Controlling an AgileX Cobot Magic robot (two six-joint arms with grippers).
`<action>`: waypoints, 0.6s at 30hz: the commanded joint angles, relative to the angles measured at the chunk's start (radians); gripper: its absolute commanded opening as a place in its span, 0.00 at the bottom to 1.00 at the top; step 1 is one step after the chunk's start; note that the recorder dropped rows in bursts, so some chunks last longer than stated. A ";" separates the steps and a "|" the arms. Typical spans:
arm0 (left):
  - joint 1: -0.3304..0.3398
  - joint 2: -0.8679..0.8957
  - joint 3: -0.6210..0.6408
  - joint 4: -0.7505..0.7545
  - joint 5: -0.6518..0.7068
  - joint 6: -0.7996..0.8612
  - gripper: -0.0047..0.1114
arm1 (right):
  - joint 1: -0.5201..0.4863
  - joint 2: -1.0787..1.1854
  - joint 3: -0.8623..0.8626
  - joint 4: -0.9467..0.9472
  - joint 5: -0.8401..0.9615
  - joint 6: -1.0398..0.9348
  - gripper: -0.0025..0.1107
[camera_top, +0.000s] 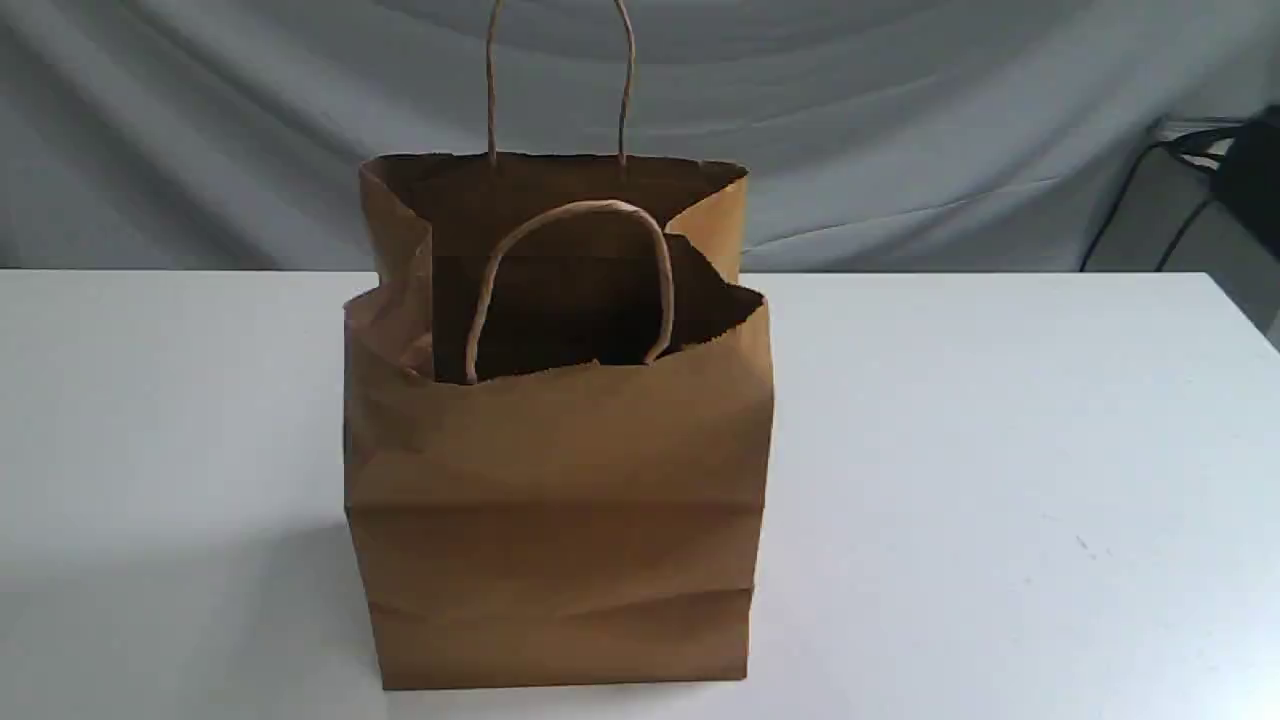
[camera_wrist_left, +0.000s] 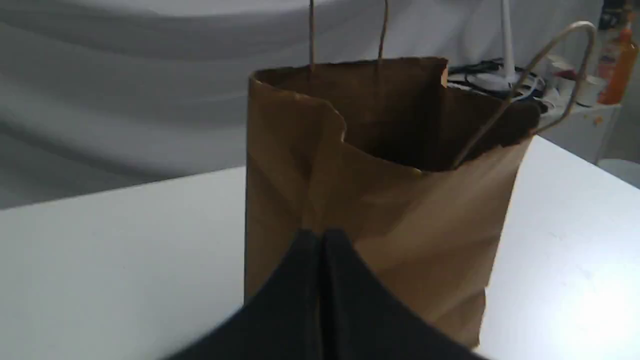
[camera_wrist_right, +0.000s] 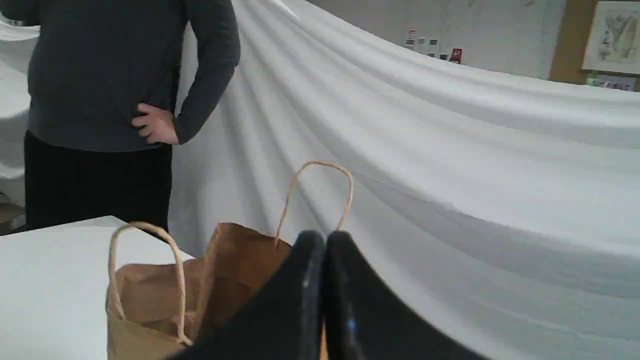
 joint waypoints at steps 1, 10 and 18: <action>-0.001 -0.054 0.028 -0.016 -0.067 0.007 0.04 | 0.003 -0.007 0.023 0.030 -0.026 0.005 0.02; -0.001 -0.070 0.035 -0.019 0.031 0.000 0.04 | 0.003 -0.007 0.023 0.037 -0.019 0.016 0.02; -0.001 -0.070 0.035 -0.019 0.033 0.000 0.04 | 0.003 -0.007 0.023 0.037 -0.019 0.016 0.02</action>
